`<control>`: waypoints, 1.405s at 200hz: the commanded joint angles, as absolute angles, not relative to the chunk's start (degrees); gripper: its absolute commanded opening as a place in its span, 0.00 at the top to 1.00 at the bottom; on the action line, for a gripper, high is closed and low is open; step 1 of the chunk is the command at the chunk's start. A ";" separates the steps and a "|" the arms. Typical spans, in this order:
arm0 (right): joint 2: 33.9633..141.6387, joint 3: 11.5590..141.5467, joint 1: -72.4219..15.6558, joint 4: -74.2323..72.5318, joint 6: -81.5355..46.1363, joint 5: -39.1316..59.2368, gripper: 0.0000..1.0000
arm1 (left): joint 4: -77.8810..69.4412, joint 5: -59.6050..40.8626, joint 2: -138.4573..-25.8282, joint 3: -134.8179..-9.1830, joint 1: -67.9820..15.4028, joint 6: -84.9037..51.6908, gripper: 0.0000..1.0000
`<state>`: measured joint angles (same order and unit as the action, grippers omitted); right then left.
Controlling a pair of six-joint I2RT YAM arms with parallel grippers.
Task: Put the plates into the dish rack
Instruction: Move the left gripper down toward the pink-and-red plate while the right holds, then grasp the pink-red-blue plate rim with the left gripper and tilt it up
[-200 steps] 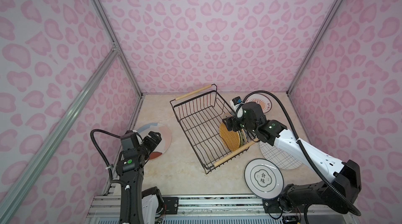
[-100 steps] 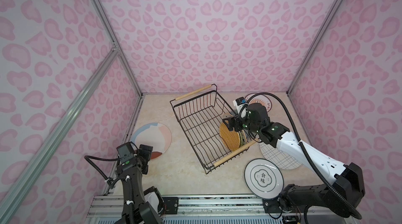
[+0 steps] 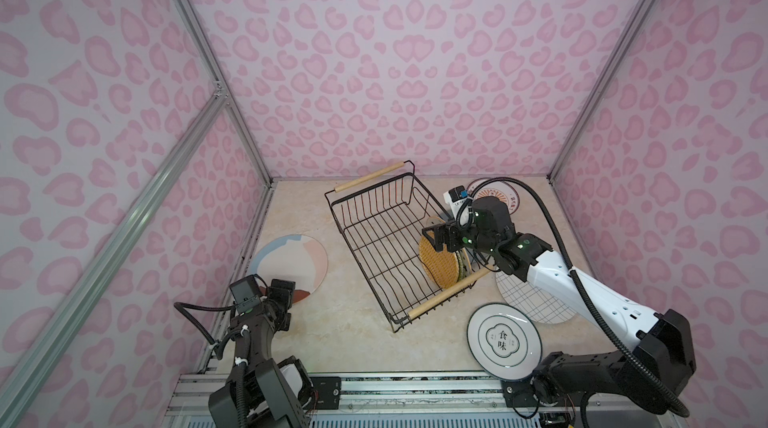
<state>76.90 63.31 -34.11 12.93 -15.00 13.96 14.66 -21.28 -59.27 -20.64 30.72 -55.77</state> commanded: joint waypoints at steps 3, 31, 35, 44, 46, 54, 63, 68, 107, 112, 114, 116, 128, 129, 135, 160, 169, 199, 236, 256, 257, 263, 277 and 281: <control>77.57 63.89 -34.10 11.40 -15.48 14.36 0.06 | 10.89 -19.47 -61.51 -18.21 29.95 -59.26 0.10; 77.65 64.32 -34.09 11.80 -15.64 14.38 0.06 | 8.41 -17.64 -66.61 -18.76 27.72 -61.96 0.18; 77.65 64.37 -34.06 11.86 -15.72 14.38 0.06 | 8.15 -17.58 -67.47 -18.89 27.55 -62.46 0.21; 77.62 64.46 -34.06 12.12 -15.71 14.19 0.06 | 6.86 -17.58 -69.20 -18.90 27.20 -63.62 0.27; 77.61 64.57 -34.09 12.19 -15.72 14.22 0.06 | 6.59 -17.58 -69.55 -18.83 27.21 -63.91 0.27; 77.52 64.64 -34.07 12.35 -15.68 14.15 0.06 | 5.15 -17.52 -70.87 -18.60 26.94 -65.08 0.30; 77.36 64.80 -34.10 12.61 -15.72 13.85 0.06 | 3.15 -17.66 -72.12 -18.13 26.59 -66.55 0.35; 77.32 64.92 -34.09 12.78 -15.73 13.81 0.06 | 2.09 -17.67 -72.81 -17.98 26.47 -67.30 0.39; 76.99 65.67 -34.02 13.97 -15.49 13.50 0.06 | -3.75 -17.42 -77.40 -17.52 26.19 -70.36 0.76; 76.92 65.80 -34.09 14.13 -15.49 13.39 0.06 | -4.29 -17.36 -77.79 -17.43 26.19 -70.45 0.78; 76.97 65.82 -34.03 14.14 -15.45 13.39 0.06 | -4.52 -17.33 -77.92 -17.41 26.19 -70.41 0.79; 76.99 65.83 -34.08 14.19 -15.40 13.34 0.06 | -4.67 -17.27 -77.99 -17.38 26.17 -70.40 0.80; 76.97 65.92 -34.05 14.46 -15.46 13.20 0.06 | -5.49 -17.05 -78.58 -17.32 26.19 -70.32 0.87; 76.98 65.92 -34.08 14.48 -15.42 13.23 0.06 | -5.60 -17.10 -78.62 -17.32 26.19 -70.27 0.88; 77.08 65.99 -34.10 14.58 -15.49 13.19 0.06 | -6.24 -17.26 -78.77 -17.31 26.19 -70.10 0.91; 77.25 65.74 -34.10 14.66 -15.69 13.44 0.06 | -8.08 -17.74 -77.71 -17.40 26.21 -69.06 0.96; 77.36 65.70 -34.10 14.57 -15.89 13.52 0.06 | -8.35 -17.96 -76.72 -17.48 26.19 -68.31 0.96; 78.11 65.74 -34.10 14.11 -15.94 14.64 0.06 | -6.32 -17.94 -73.24 -17.69 26.24 -66.19 0.96; 79.26 66.65 -34.26 14.37 -15.86 15.80 0.06 | -6.16 -18.04 -69.89 -16.90 26.37 -65.26 0.90; 79.67 67.38 -34.51 14.68 -15.64 15.79 0.06 | -9.10 -20.57 -71.40 -17.64 26.97 -65.08 0.58; 79.67 67.38 -34.51 14.68 -15.64 15.79 0.06 | -9.21 -20.74 -71.56 -17.74 26.98 -65.06 0.57; 79.86 67.51 -34.65 14.81 -15.51 15.78 0.06 | -9.31 -21.51 -72.36 -18.56 27.20 -64.76 0.48; 80.40 68.27 -34.91 15.35 -15.38 15.85 0.06 | -8.22 -22.46 -73.87 -20.71 28.24 -64.09 0.35; 80.62 68.51 -35.06 15.54 -15.25 15.80 0.06 | -8.10 -22.64 -74.03 -21.17 28.71 -63.93 0.31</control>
